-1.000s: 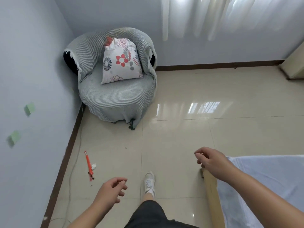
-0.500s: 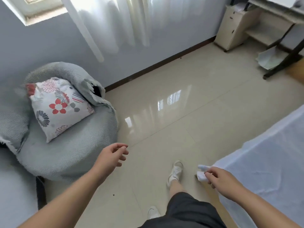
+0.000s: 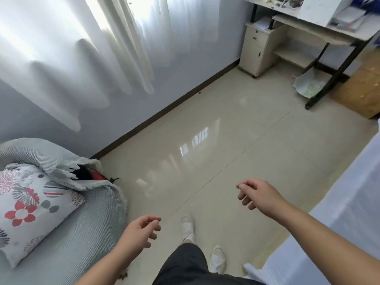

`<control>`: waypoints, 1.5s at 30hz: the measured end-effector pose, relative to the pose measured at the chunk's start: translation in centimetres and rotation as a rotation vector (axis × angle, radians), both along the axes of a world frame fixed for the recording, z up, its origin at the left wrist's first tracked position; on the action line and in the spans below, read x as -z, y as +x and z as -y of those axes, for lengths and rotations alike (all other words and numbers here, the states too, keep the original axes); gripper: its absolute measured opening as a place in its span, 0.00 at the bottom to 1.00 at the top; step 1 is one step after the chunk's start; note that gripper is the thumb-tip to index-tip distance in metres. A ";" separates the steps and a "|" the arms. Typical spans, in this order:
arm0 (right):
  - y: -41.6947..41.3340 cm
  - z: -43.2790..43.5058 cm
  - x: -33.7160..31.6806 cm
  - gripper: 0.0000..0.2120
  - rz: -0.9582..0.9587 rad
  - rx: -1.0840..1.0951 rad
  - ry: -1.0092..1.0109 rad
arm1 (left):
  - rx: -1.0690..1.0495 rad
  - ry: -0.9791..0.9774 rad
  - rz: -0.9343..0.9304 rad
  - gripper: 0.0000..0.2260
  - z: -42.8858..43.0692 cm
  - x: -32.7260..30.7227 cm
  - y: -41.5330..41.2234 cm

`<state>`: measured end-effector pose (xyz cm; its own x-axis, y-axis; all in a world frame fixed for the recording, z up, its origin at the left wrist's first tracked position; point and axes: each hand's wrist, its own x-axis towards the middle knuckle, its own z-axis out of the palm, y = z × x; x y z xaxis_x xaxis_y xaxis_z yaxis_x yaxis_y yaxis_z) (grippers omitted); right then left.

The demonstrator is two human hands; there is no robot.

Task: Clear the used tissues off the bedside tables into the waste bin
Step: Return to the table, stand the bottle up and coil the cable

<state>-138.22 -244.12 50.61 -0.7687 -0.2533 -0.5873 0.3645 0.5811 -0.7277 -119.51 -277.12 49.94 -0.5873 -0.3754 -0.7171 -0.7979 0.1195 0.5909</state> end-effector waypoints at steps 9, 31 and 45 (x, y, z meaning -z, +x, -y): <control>-10.9 -3.4 1.9 0.07 0.003 0.146 0.216 | 0.218 0.039 -0.020 0.08 1.7 2.0 -25.9; -31.3 -29.6 4.3 0.10 0.210 0.671 0.209 | 0.708 0.130 -0.075 0.08 -29.4 0.7 -70.4; -59.0 -42.4 1.4 0.10 0.097 0.748 0.206 | 0.856 0.082 0.065 0.07 -42.0 5.3 -96.3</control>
<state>-197.20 -201.75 49.24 -0.6353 0.4333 -0.6393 0.7687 0.2756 -0.5771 -215.80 -235.16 44.62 -0.6014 0.2318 -0.7646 -0.4852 0.6543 0.5800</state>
